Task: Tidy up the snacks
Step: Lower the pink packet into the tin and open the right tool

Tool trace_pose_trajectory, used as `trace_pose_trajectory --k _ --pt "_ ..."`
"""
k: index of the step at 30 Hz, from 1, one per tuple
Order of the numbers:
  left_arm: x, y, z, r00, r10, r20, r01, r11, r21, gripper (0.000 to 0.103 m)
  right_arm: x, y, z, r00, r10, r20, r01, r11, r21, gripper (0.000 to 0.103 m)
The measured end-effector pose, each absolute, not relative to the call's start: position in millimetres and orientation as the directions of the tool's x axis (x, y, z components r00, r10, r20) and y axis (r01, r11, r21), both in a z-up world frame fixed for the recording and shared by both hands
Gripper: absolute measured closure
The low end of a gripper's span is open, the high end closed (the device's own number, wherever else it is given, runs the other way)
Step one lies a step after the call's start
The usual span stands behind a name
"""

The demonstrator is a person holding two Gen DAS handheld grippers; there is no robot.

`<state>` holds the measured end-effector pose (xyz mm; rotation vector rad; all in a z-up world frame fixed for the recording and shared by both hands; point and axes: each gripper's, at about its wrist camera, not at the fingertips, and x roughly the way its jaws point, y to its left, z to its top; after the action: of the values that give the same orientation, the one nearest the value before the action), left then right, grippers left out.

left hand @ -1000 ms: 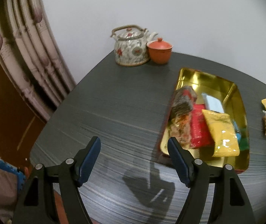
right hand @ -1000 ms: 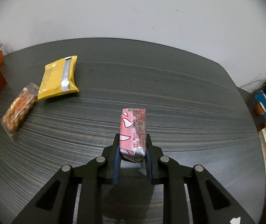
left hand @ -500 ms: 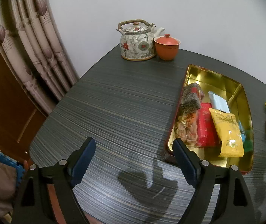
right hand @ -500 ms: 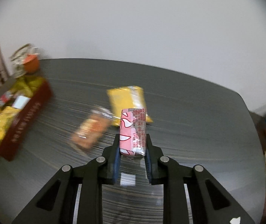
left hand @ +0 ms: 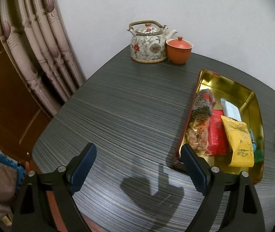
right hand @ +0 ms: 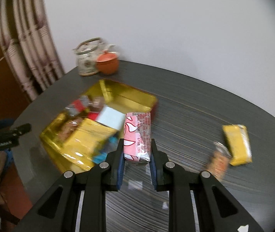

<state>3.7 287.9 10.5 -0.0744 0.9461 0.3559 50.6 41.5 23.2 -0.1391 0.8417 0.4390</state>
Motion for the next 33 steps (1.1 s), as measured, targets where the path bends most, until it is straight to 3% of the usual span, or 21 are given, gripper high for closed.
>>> trace_pose_trajectory --k 20,22,24,33 --pt "6.6 298.4 6.3 0.510 0.296 -0.808 -0.370 0.923 0.105 0.014 85.1 101.9 -9.7 0.522 0.294 -0.801 -0.436 0.899 0.045 0.079" --pt "7.0 298.3 5.4 0.507 0.294 -0.810 -0.369 0.923 0.103 0.014 83.6 100.8 -7.7 0.527 0.292 -0.798 -0.435 0.899 0.042 0.076" --pt "6.8 299.6 5.4 0.507 0.290 -0.812 -0.373 0.923 0.097 0.014 80.4 97.1 -5.1 0.538 0.289 -0.792 -0.425 0.904 0.041 0.067" --pt "5.9 299.4 3.2 0.493 0.274 -0.826 -0.382 0.921 0.077 0.014 56.4 32.4 1.9 0.610 0.201 -0.766 -0.291 0.957 0.020 0.064"
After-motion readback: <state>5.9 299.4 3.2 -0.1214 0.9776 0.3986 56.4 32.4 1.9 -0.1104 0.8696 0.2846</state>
